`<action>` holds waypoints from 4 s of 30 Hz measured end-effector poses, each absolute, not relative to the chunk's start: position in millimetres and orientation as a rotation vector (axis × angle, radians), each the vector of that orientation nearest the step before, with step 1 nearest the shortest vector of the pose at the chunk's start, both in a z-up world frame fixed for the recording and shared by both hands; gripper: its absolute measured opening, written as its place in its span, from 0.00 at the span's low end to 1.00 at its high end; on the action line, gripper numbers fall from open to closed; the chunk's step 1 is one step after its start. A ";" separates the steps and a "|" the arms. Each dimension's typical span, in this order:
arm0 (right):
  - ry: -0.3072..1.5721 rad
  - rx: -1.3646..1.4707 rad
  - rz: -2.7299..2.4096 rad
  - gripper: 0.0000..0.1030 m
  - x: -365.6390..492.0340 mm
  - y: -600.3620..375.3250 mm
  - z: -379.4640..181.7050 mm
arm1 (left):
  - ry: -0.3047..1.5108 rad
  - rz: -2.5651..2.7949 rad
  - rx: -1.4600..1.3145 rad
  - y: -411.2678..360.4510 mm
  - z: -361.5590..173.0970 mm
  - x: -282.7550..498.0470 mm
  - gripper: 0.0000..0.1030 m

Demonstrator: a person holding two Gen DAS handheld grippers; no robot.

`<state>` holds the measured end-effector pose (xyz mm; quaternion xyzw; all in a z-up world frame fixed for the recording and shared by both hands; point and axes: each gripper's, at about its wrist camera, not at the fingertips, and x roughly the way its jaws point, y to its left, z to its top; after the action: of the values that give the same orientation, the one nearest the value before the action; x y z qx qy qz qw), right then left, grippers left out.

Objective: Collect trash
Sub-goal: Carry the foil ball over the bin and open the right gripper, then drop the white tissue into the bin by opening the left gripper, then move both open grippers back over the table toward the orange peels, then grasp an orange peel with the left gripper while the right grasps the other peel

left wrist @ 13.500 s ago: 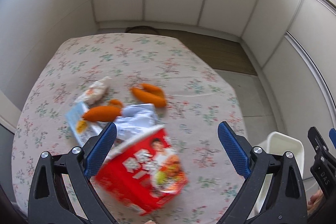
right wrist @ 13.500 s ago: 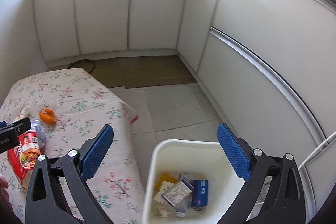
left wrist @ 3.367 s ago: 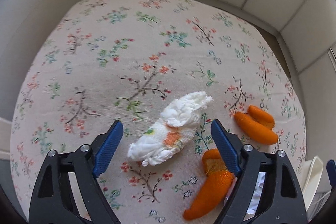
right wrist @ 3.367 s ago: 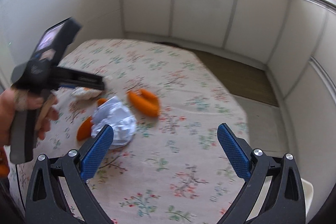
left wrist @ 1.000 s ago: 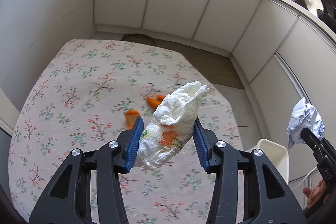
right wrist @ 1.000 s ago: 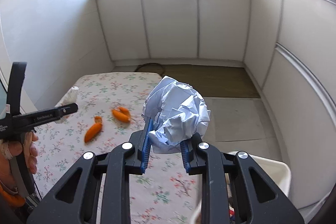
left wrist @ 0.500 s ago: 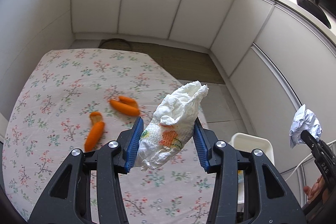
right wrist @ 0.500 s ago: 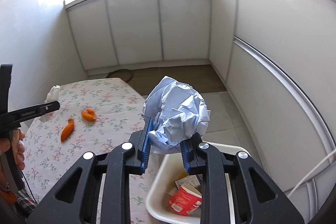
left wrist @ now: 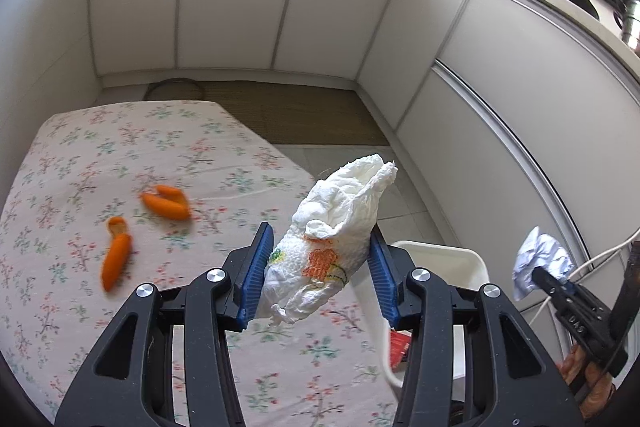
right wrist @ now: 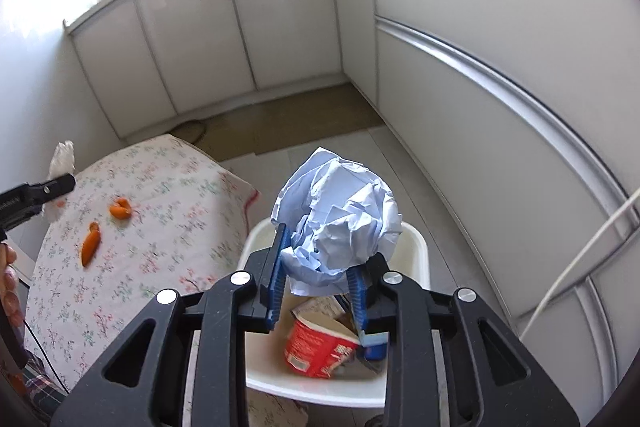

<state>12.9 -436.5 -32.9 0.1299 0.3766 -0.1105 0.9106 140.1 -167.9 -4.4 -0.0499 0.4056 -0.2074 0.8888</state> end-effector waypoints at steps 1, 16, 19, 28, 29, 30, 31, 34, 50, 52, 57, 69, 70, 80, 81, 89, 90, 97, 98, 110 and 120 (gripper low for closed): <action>0.776 0.274 -0.235 0.35 10.7 -439.1 -34.2 | 0.844 -0.441 -0.099 -174.1 -5.1 139.0 0.43; 0.711 0.302 -0.517 0.72 -20.6 -488.0 -36.3 | 0.880 -0.574 -0.044 -259.0 -16.8 123.5 0.43; 0.708 0.310 -0.583 0.77 -25.6 -497.1 -38.3 | 0.889 -0.607 -0.034 -277.8 -19.7 117.9 0.43; 0.679 0.339 -0.768 0.87 -47.0 -524.3 -40.4 | 0.919 -0.687 0.001 -327.3 -29.4 102.1 0.44; 0.676 0.344 -0.782 0.88 -49.2 -526.5 -40.5 | 0.922 -0.691 0.001 -330.2 -29.5 101.6 0.44; 0.673 0.346 -0.790 0.89 -51.4 -527.5 -40.4 | 0.927 -0.696 -0.001 -334.3 -29.7 100.0 0.44; 0.670 0.348 -0.801 0.89 -53.1 -528.8 -40.5 | 0.932 -0.700 -0.003 -337.4 -30.1 99.8 0.44; 0.663 0.357 -0.816 0.89 -57.5 -532.0 -39.3 | 0.953 -0.712 -0.001 -348.6 -33.1 100.3 0.45; 0.655 0.338 -0.813 0.89 -48.0 -524.0 -39.8 | 1.001 -0.665 0.005 -346.9 -45.6 107.7 0.66; 0.662 0.329 -0.794 0.89 -40.0 -517.5 -38.5 | 0.998 -0.642 0.009 -339.7 -46.7 111.0 0.66; 0.671 0.290 -0.744 0.89 -19.2 -494.1 -36.5 | 0.990 -0.577 -0.004 -314.8 -49.2 122.4 0.66; 0.741 0.199 -0.546 0.89 59.8 -412.1 -43.3 | 0.995 -0.389 -0.056 -227.2 -66.2 161.7 0.67; 0.747 0.189 -0.532 0.89 64.4 -404.6 -43.5 | 0.996 -0.374 -0.059 -219.3 -68.3 164.9 0.67; 0.786 0.104 -0.382 0.89 120.8 -330.4 -52.3 | 1.014 -0.245 -0.102 -144.0 -83.8 190.4 0.67; 0.791 0.093 -0.363 0.89 126.2 -321.6 -54.0 | 1.015 -0.232 -0.105 -135.3 -85.5 193.3 0.67; 0.828 0.010 -0.246 0.89 153.6 -268.2 -70.8 | 1.031 -0.143 -0.104 -84.9 -95.8 207.6 0.67; 0.831 0.000 -0.236 0.89 155.8 -263.1 -72.1 | 1.034 -0.125 -0.104 -76.3 -97.6 210.1 0.67; 0.851 -0.099 -0.143 0.89 164.4 -229.4 -81.6 | 1.060 -0.029 -0.073 -33.1 -114.6 229.0 0.70; 0.851 -0.112 -0.129 0.89 165.1 -226.4 -82.3 | 1.070 -0.015 -0.070 -26.6 -119.0 232.0 0.70; 0.838 -0.267 0.225 0.92 205.2 -153.7 -110.4 | 1.141 -0.047 -0.071 9.1 -155.7 245.6 0.71; 0.891 -0.223 0.412 0.92 250.6 -139.7 -137.7 | 1.168 -0.100 -0.003 4.8 -159.0 245.1 0.16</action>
<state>250.6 -139.7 -137.7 -0.1067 0.4270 0.1973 0.8760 245.1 4.8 -159.0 -0.0015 0.5513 -0.0470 0.8330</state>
